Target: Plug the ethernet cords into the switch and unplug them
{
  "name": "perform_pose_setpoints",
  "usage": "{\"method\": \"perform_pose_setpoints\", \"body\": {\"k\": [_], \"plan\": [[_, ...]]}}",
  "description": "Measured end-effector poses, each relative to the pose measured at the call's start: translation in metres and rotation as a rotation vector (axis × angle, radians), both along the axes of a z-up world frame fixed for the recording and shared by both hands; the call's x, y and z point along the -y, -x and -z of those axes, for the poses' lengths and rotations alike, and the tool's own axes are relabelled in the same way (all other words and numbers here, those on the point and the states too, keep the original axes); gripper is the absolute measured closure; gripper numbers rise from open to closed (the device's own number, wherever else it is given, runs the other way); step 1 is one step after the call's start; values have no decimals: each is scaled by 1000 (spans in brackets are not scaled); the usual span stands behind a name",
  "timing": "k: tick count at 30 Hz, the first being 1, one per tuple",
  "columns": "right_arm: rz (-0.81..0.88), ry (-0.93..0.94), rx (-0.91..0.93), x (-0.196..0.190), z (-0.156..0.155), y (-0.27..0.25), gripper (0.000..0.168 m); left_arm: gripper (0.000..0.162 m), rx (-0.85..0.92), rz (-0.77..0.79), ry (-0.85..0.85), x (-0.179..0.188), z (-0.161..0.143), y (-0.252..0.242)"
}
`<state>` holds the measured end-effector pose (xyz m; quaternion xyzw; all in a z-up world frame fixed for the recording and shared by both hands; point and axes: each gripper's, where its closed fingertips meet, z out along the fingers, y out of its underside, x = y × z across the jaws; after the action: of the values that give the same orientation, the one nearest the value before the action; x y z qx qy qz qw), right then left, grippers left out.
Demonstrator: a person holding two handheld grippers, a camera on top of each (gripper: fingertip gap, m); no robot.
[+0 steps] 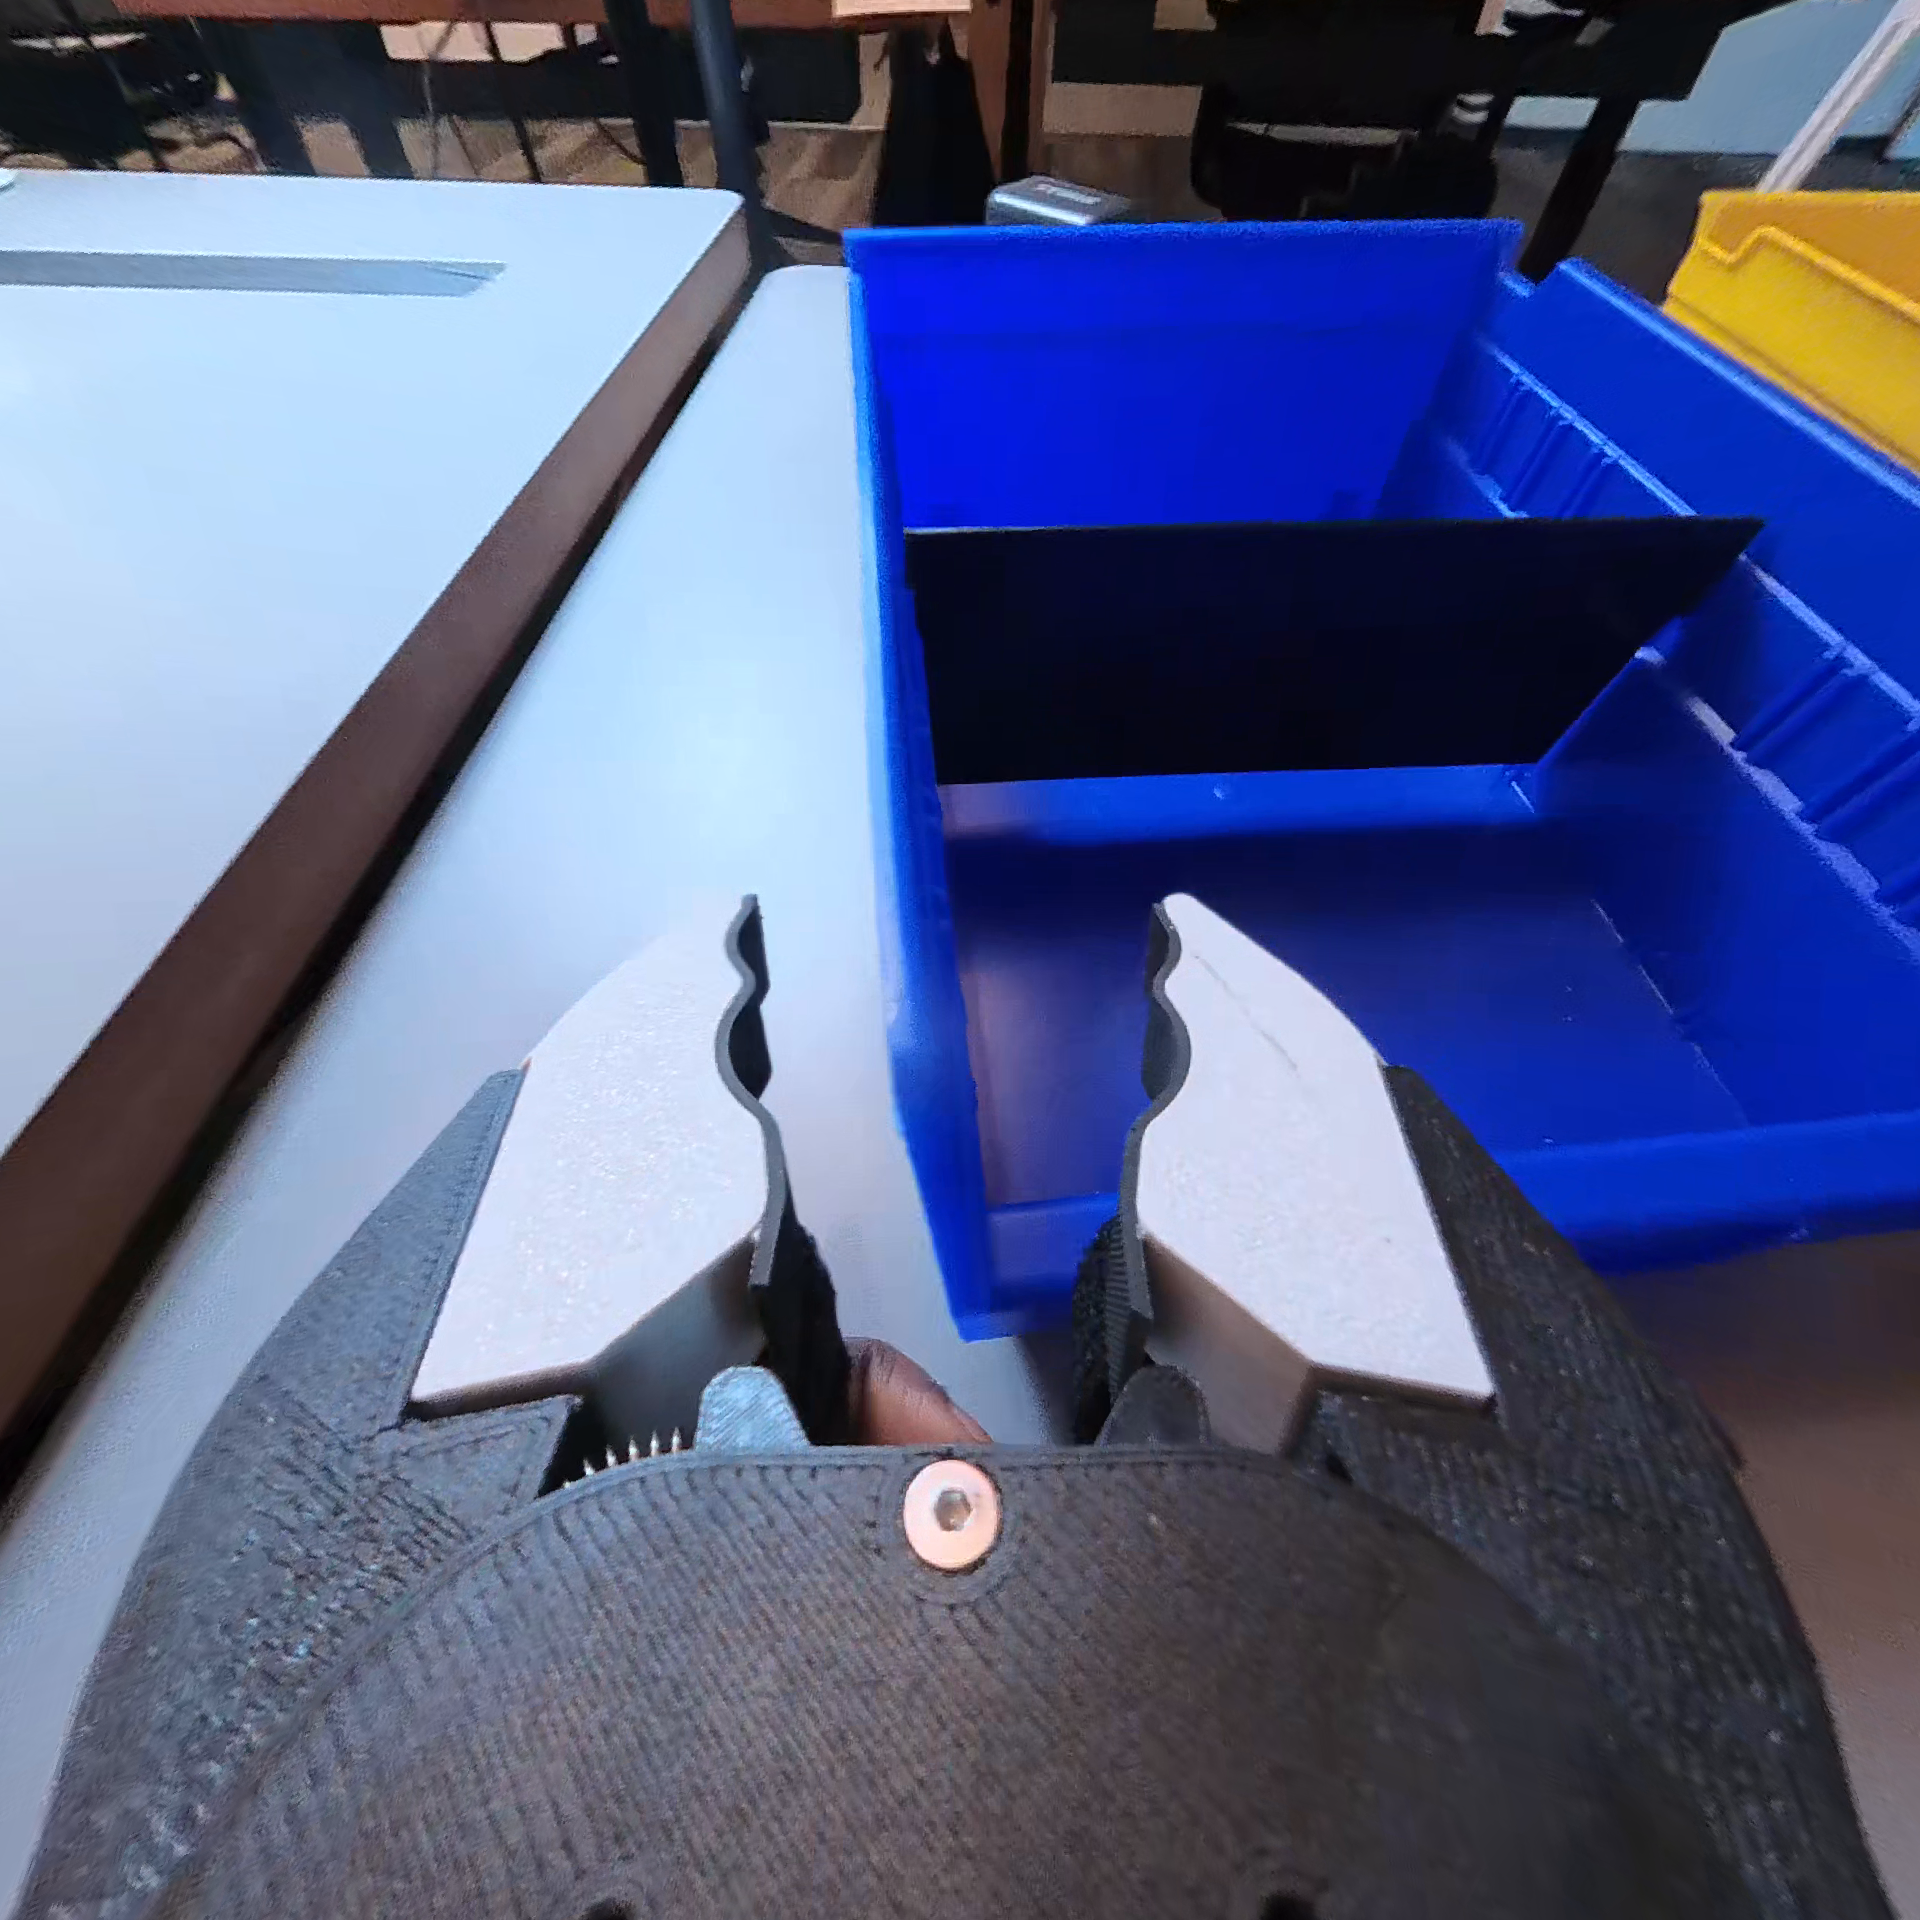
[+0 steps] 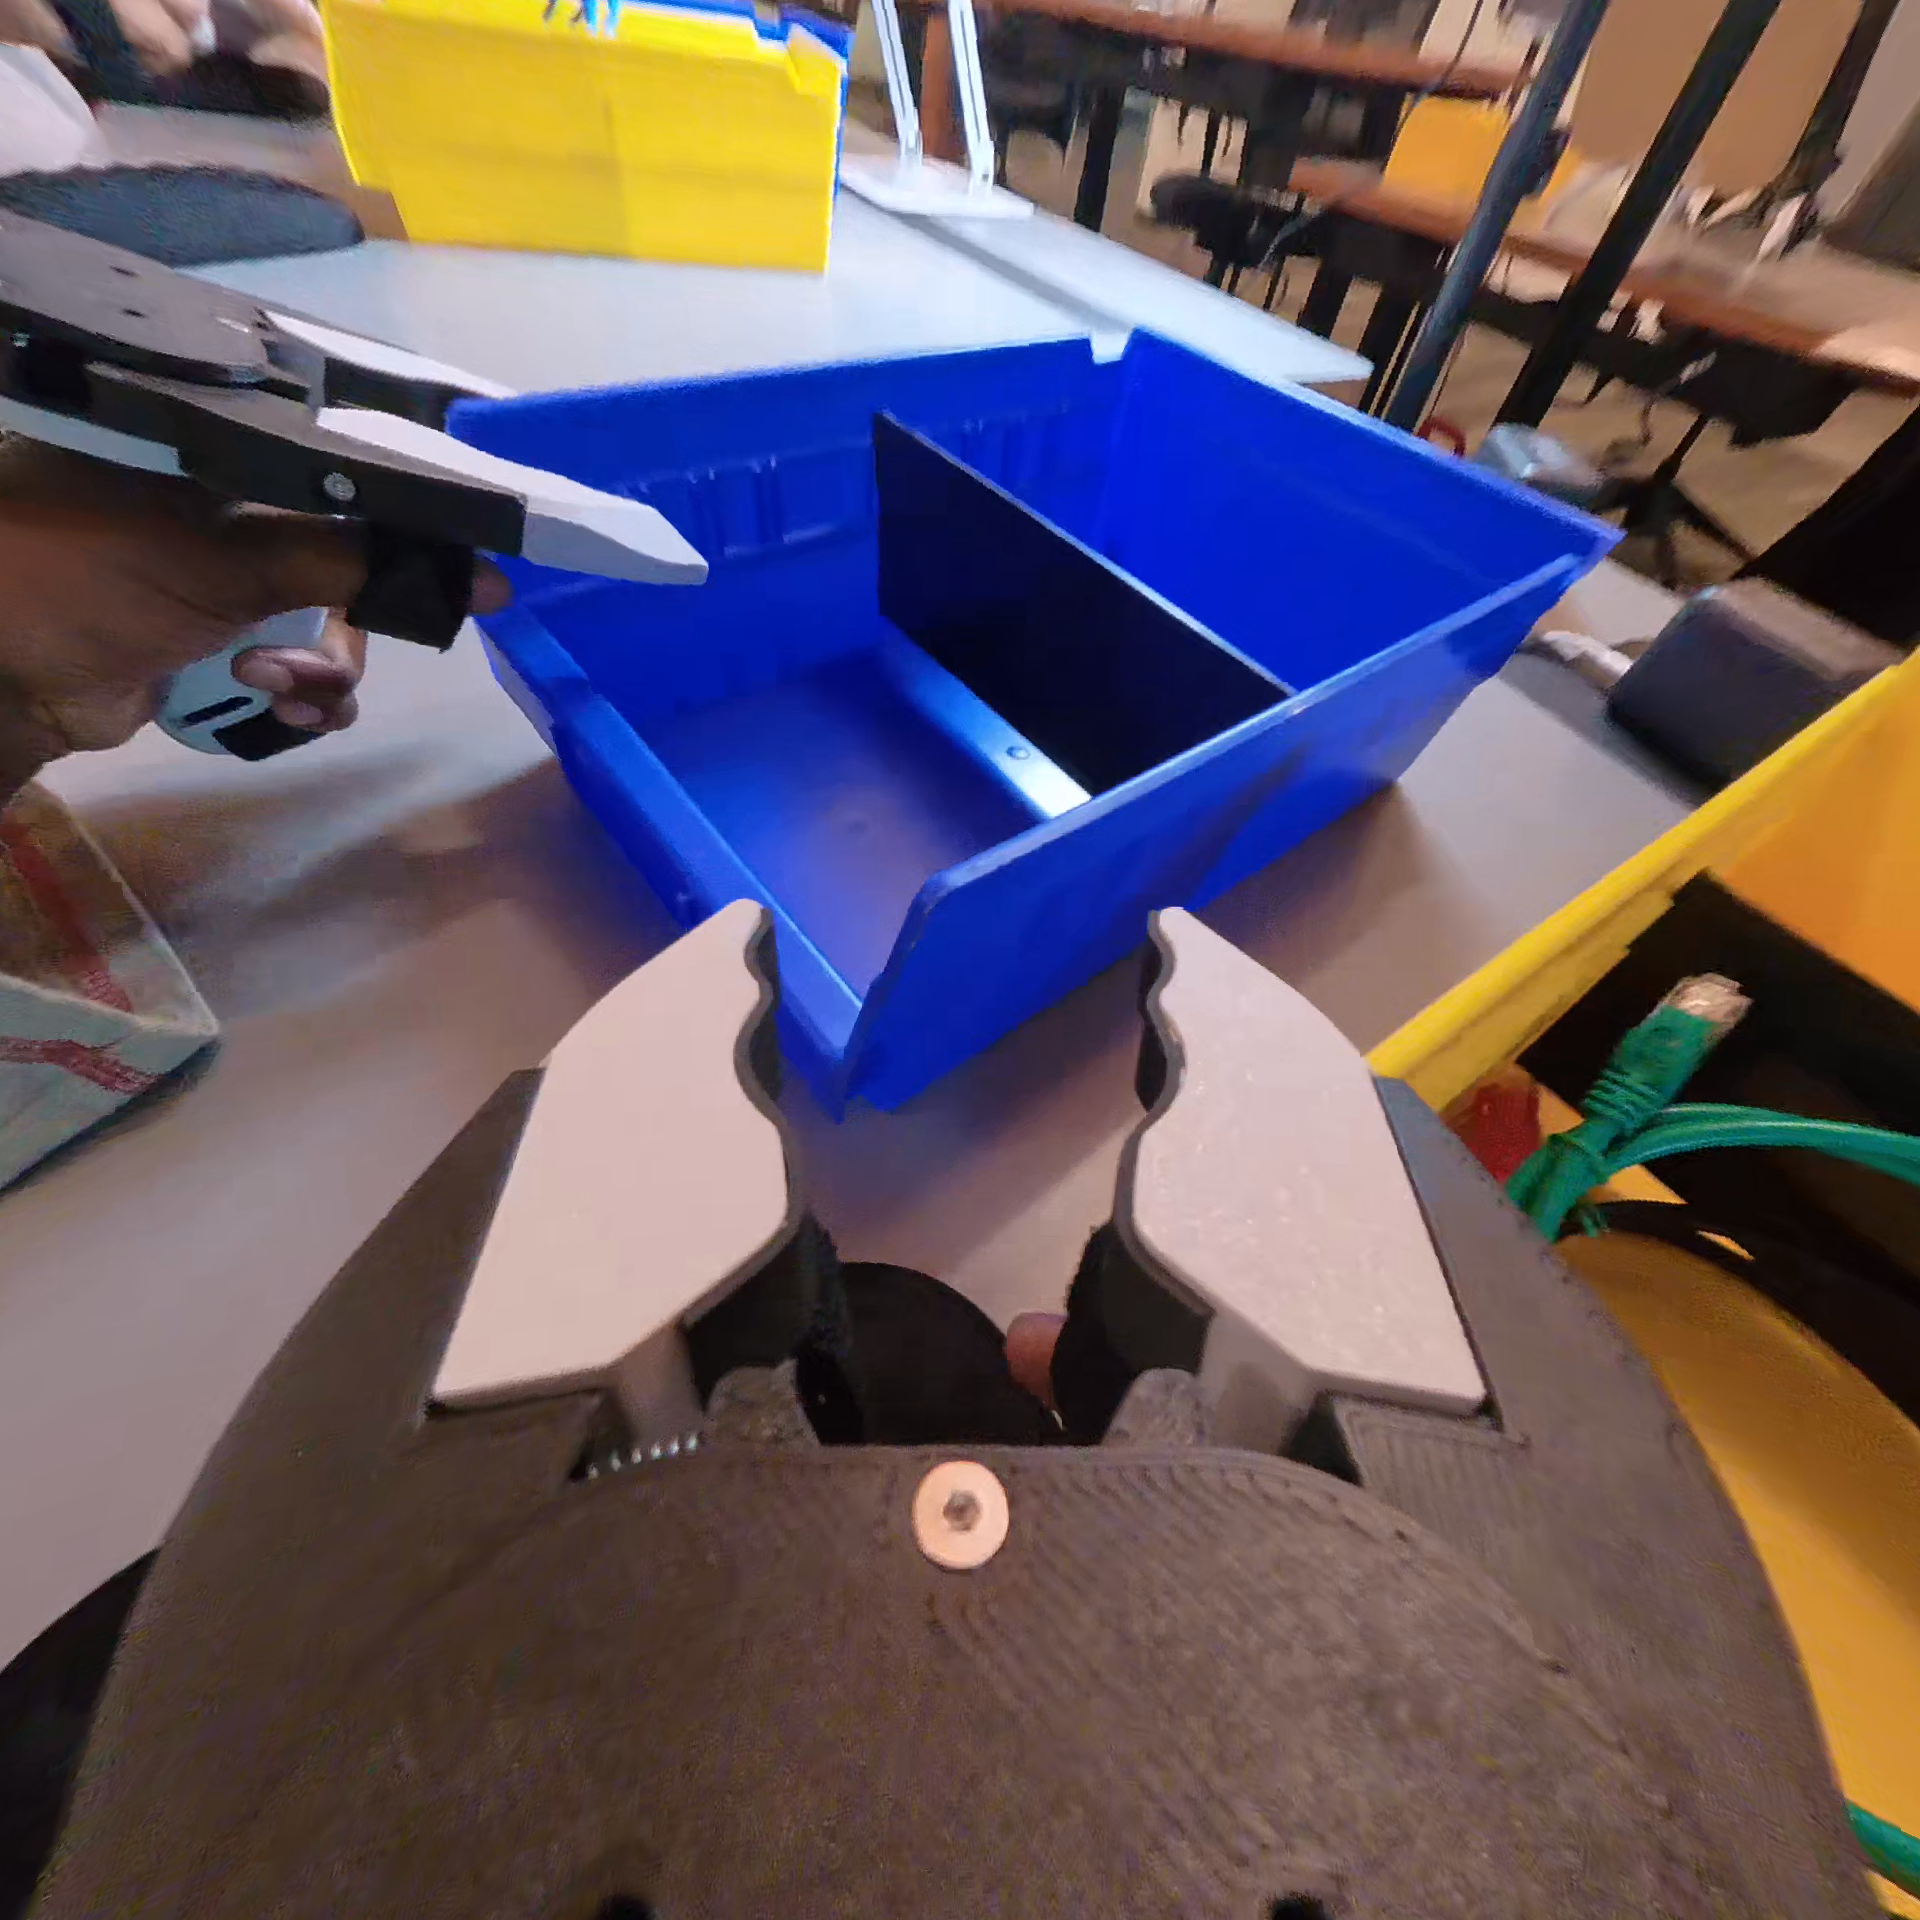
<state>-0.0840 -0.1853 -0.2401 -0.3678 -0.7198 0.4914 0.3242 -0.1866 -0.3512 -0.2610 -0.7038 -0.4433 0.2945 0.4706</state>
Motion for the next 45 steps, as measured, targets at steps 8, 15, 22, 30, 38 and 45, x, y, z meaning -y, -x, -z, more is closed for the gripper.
{"method": "perform_pose_setpoints", "body": {"k": [8, 15, 22, 30, 38, 45], "plan": [[-17, -106, 156, 10, 30, 16, 124, 130, -36, 11, -2, -9, 8, 3], [22, -204, 110, 1, 30, 21, 137, 157, -68, -39, 46, -2, 5, 2], [29, -207, 67, -2, 23, 19, 140, 157, -123, -59, 102, -2, -16, -4], [53, -174, -125, -12, -32, 4, 141, 157, -295, -78, 80, -13, -85, -26], [194, -191, -267, -84, -96, -39, 144, 157, -410, 16, 32, -94, -147, -57], [415, -246, -297, -188, -124, -94, 145, 157, -418, 200, -31, -217, -167, -84]]}}
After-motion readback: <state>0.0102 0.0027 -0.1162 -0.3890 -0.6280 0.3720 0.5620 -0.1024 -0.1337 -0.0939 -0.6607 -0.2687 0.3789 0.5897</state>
